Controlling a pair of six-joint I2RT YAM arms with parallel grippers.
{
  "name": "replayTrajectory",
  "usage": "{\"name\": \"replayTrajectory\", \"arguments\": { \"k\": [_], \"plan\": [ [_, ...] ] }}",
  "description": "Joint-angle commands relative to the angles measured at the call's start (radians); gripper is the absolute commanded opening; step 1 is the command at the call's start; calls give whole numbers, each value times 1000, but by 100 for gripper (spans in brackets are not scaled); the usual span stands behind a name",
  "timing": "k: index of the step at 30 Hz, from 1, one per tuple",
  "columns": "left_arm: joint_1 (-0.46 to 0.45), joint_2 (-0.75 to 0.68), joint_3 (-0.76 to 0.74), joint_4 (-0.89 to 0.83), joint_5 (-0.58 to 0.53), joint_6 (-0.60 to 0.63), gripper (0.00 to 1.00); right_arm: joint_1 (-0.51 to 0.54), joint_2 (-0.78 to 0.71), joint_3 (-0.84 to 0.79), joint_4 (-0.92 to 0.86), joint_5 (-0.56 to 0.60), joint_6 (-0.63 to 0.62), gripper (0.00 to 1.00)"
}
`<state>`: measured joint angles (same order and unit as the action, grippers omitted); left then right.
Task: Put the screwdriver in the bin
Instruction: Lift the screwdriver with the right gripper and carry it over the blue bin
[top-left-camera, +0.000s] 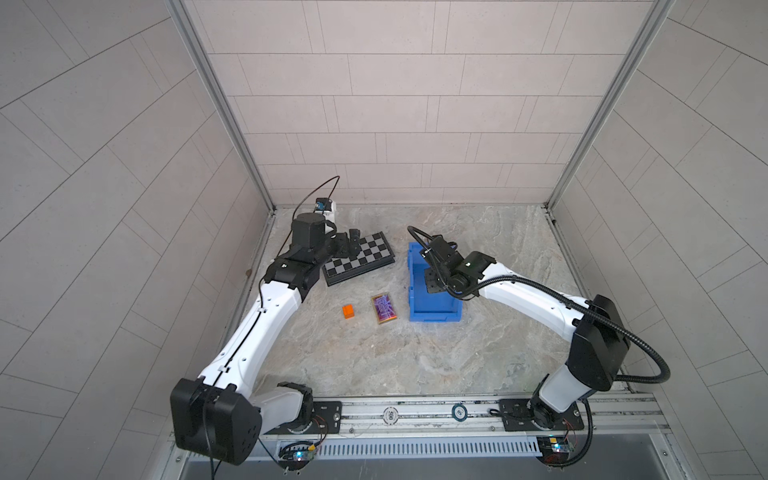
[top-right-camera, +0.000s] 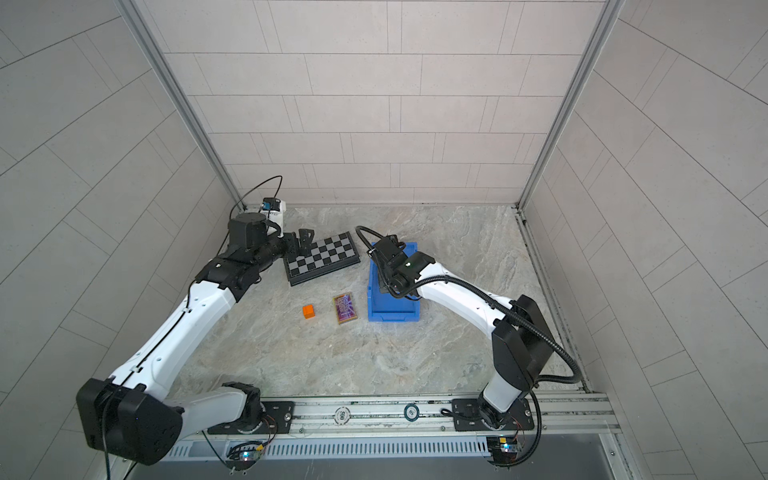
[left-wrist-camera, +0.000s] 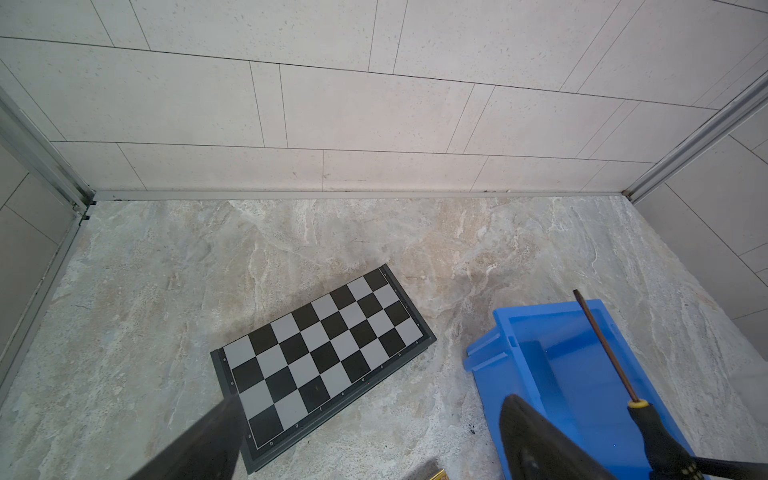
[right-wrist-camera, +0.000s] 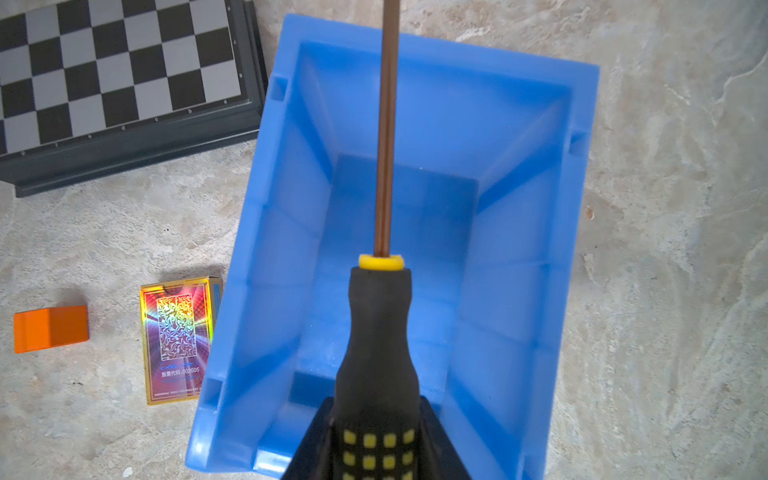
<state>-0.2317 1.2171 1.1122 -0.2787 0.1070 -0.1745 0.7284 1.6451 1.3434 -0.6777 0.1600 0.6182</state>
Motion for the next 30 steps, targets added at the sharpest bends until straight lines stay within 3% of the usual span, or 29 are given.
{"name": "replayTrajectory", "arguments": {
  "k": [1, 22, 30],
  "plan": [
    [0, -24, 10, 12, -4, 15, 99, 5, 25, 23, 6, 3, -3, 17],
    [0, -11, 14, 3, -20, 26, 100, 2, 95, -44, 3, -92, -76, 19],
    [0, -13, 19, -2, -17, 27, 99, -1, 121, -59, 16, -80, -80, 20]
  ]
}}
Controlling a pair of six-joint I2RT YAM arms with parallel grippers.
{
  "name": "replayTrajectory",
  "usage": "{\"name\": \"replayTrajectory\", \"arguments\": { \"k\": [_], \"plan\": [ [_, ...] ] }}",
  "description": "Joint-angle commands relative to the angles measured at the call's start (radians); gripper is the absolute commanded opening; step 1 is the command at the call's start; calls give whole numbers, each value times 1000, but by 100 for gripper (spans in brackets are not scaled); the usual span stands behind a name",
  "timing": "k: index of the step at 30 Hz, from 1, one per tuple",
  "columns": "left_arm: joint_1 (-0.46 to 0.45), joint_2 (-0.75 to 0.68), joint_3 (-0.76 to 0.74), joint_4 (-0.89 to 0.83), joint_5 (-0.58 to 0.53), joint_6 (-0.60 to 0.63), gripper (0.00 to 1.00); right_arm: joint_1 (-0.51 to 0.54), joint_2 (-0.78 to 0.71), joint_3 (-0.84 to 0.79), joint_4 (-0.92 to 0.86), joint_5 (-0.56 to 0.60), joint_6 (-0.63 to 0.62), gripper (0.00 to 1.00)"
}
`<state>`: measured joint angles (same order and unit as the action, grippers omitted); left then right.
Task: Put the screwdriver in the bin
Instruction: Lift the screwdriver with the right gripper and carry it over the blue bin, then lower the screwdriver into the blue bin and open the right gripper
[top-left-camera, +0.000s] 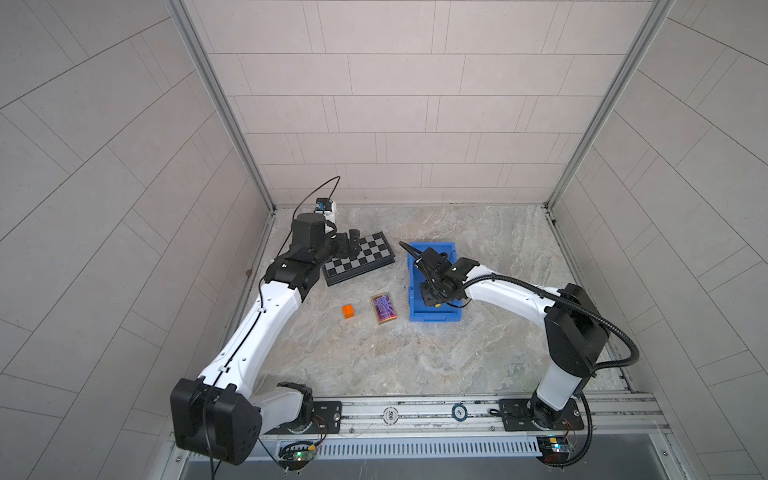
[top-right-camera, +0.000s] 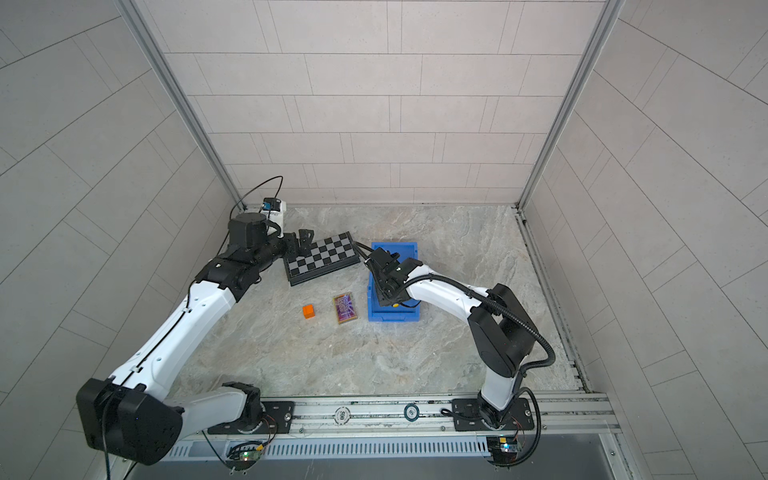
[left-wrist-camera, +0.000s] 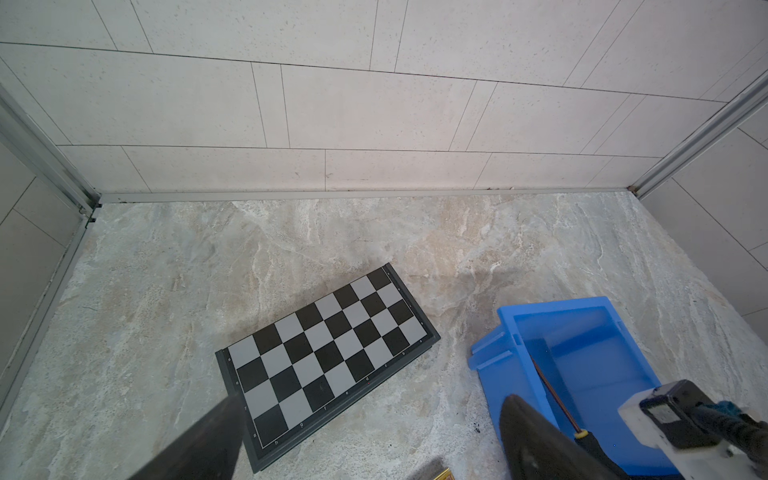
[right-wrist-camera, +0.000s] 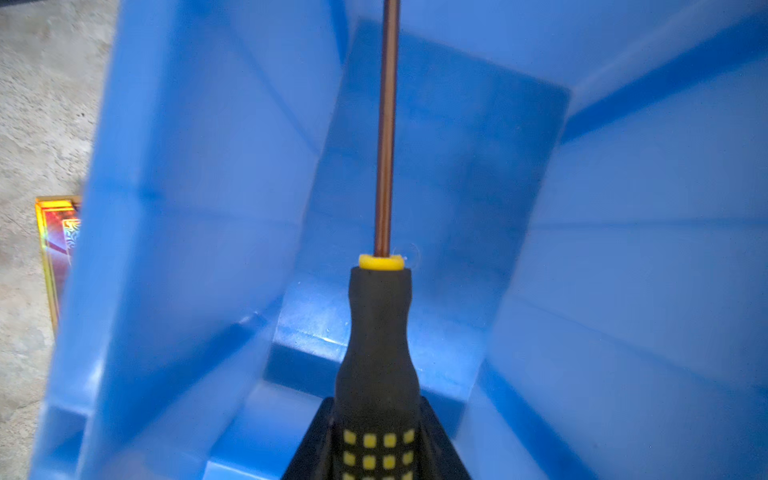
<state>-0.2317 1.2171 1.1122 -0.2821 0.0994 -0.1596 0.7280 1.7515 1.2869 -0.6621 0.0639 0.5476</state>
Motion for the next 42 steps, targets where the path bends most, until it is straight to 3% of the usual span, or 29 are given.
{"name": "replayTrajectory", "arguments": {
  "k": [1, 42],
  "plan": [
    [0, -13, 18, 1, -12, 14, 100, -1, 20, -1, 3, 21, -12, 20],
    [0, -4, 24, -14, -28, 25, 99, -12, 175, 65, 13, 101, 6, 27]
  ]
}}
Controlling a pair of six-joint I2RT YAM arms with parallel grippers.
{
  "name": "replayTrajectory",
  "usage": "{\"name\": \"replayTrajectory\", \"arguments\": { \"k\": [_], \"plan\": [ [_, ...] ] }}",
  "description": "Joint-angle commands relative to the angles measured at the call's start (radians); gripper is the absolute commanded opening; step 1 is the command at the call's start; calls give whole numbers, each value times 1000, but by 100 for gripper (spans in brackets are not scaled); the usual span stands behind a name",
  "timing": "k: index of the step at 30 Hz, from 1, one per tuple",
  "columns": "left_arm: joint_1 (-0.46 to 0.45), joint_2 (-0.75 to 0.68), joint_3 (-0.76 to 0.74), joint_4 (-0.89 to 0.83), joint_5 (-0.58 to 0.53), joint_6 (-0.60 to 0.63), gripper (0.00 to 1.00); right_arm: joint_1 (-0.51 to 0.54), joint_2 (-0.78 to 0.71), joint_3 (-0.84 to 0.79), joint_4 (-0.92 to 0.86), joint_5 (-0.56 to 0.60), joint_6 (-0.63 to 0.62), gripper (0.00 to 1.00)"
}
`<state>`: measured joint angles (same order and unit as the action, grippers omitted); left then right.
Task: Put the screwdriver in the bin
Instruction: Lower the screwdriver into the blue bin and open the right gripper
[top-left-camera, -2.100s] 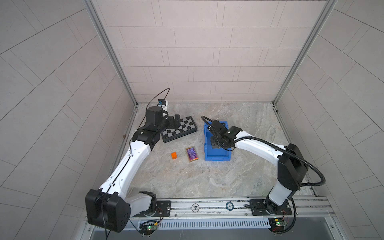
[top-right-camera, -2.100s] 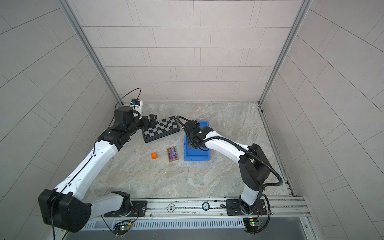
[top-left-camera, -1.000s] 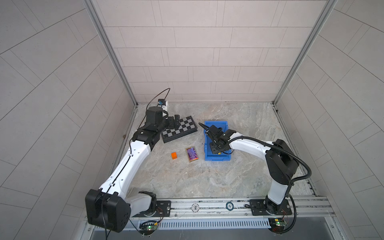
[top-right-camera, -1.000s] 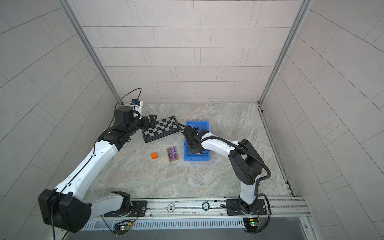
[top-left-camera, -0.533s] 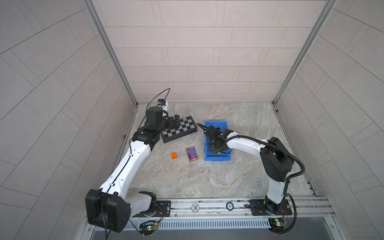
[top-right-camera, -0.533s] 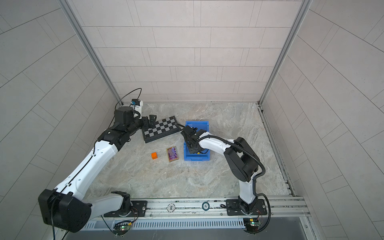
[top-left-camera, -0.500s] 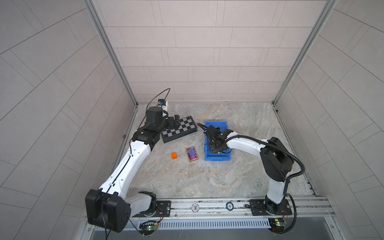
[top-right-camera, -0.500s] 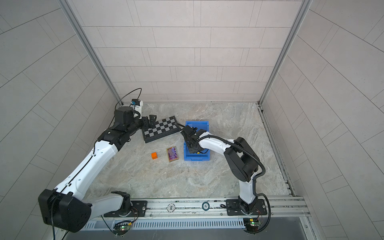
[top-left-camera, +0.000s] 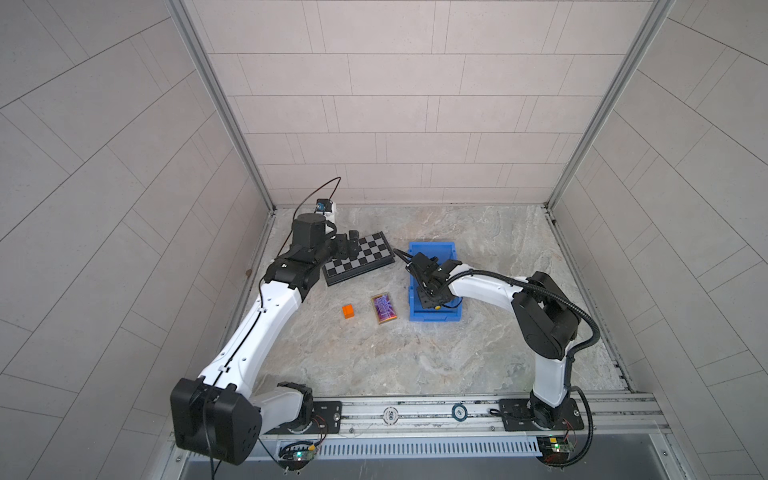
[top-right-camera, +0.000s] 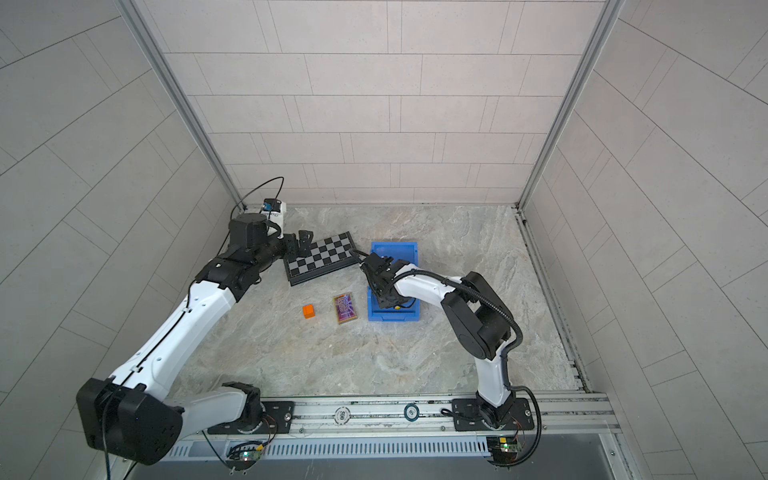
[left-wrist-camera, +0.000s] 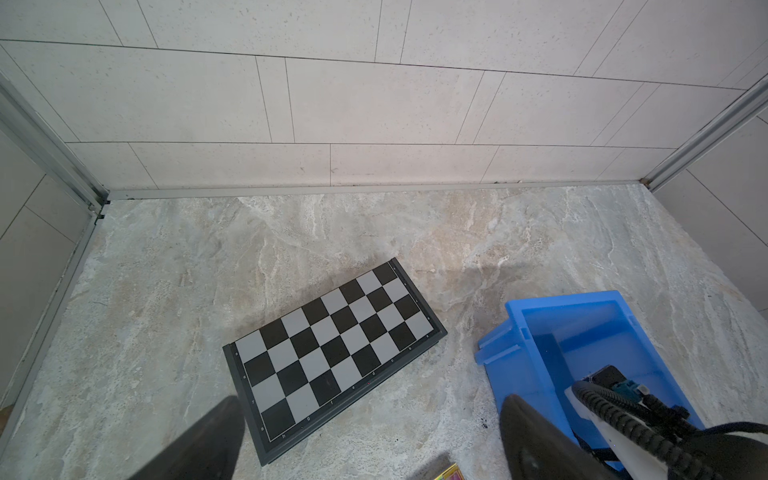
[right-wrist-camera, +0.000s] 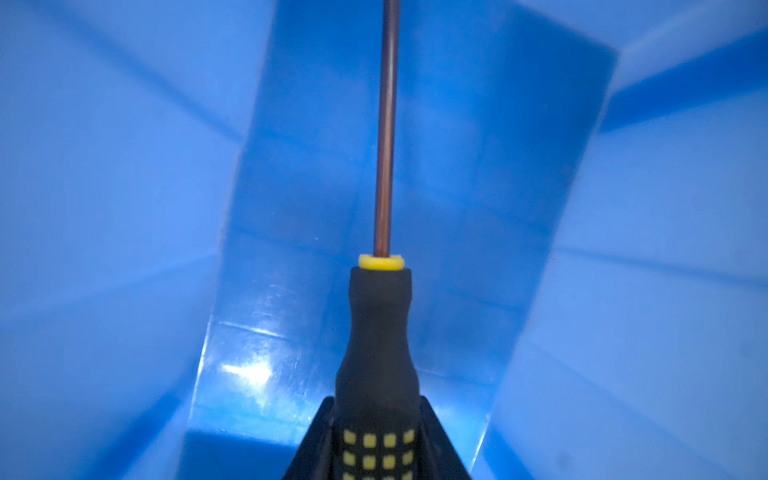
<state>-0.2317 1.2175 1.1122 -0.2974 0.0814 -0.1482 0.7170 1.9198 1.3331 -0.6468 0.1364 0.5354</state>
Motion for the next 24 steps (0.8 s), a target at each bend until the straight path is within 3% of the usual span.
{"name": "replayTrajectory", "arguments": {
  "k": [1, 9, 24],
  "plan": [
    [0, -4, 24, 1, -11, 14, 99, -1, 8, 18, -3, 28, 18, 27],
    [0, -6, 26, 0, -11, 15, 100, -1, 9, 21, -4, 28, 23, 36],
    [0, -4, 28, -2, -6, 13, 100, 1, -101, 91, -76, 52, -11, 38]
  ]
}}
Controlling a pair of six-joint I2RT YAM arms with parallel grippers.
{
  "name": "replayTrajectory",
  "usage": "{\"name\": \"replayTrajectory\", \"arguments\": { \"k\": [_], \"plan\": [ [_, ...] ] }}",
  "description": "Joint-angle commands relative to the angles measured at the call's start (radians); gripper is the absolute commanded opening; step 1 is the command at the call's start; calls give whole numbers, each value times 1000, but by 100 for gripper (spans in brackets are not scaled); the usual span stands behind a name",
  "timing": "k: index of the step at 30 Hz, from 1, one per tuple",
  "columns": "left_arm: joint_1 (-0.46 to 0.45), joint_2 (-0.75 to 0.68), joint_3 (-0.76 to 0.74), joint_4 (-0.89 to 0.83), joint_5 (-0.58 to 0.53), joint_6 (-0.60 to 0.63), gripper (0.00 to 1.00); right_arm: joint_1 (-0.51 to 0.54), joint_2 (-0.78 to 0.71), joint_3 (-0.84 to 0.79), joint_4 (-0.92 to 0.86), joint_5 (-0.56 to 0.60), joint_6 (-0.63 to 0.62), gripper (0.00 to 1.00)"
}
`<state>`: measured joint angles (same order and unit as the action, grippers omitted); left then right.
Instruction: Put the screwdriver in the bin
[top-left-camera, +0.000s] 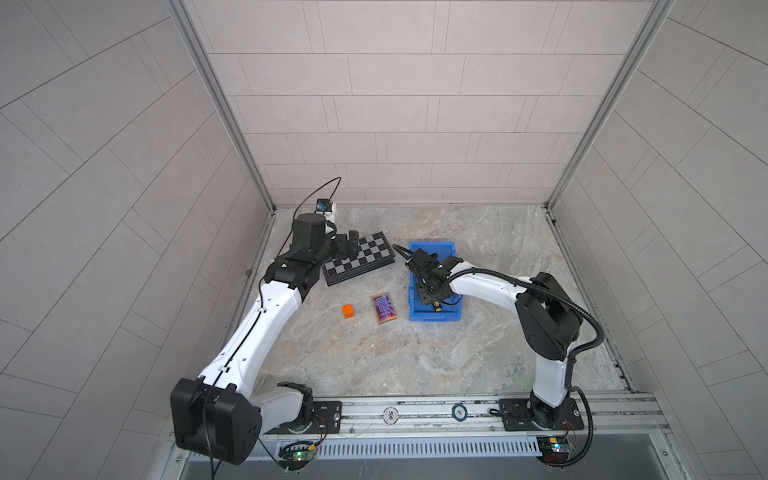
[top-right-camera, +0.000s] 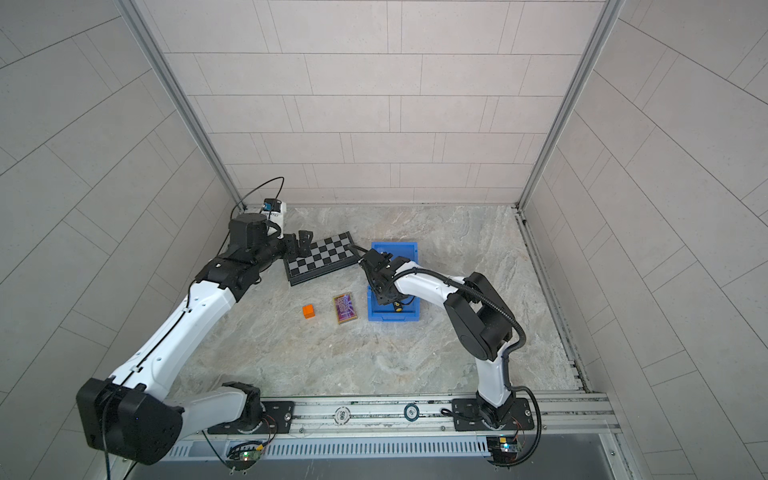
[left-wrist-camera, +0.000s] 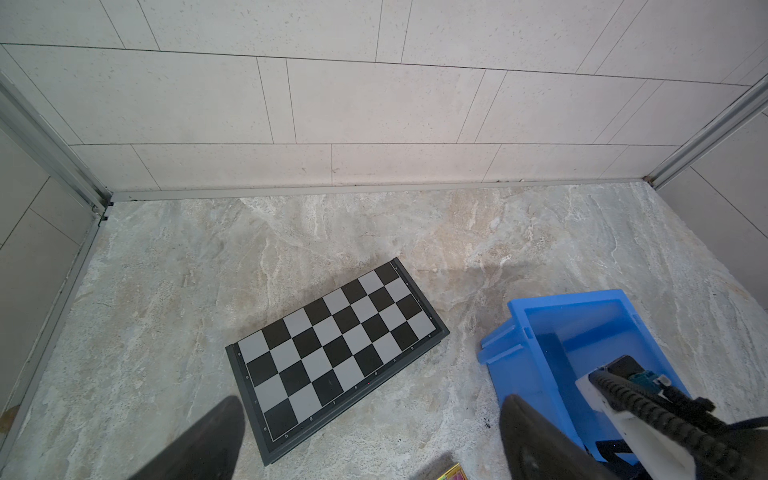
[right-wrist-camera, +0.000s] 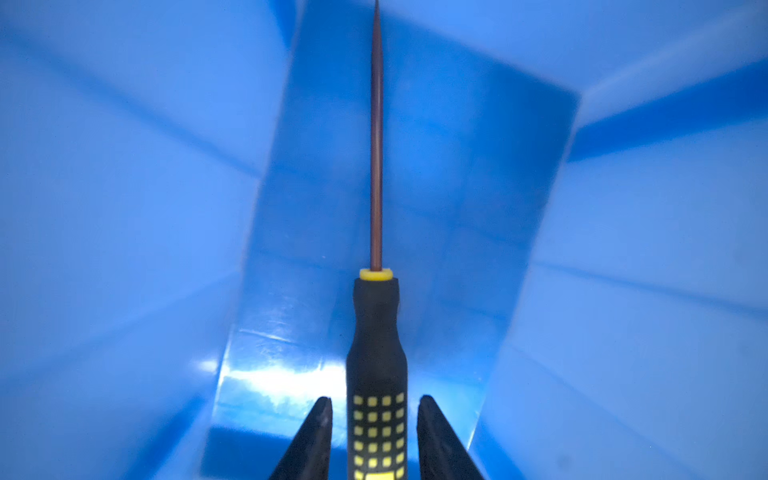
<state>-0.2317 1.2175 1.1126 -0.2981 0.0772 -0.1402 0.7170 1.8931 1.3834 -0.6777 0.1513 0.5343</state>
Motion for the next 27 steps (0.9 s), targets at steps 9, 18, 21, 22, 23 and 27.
{"name": "replayTrajectory", "arguments": {
  "k": [9, 18, 21, 22, 23, 27],
  "plan": [
    [12, -4, 26, 3, -2, 4, 99, -24, -199, 82, -100, 58, -56, 38],
    [78, -83, -158, 240, -172, 39, 100, -199, -407, -50, -25, 46, -156, 65],
    [78, -126, -243, 359, -278, 11, 100, -301, -493, -158, 64, 23, -197, 82],
    [78, -138, -279, 403, -311, -27, 100, -338, -520, -197, 99, 17, -207, 90],
    [78, -148, -310, 435, -328, -56, 99, -369, -542, -233, 130, 8, -218, 95],
    [78, -189, -475, 593, -429, -98, 100, -490, -642, -412, 327, -47, -266, 99]
  ]
}}
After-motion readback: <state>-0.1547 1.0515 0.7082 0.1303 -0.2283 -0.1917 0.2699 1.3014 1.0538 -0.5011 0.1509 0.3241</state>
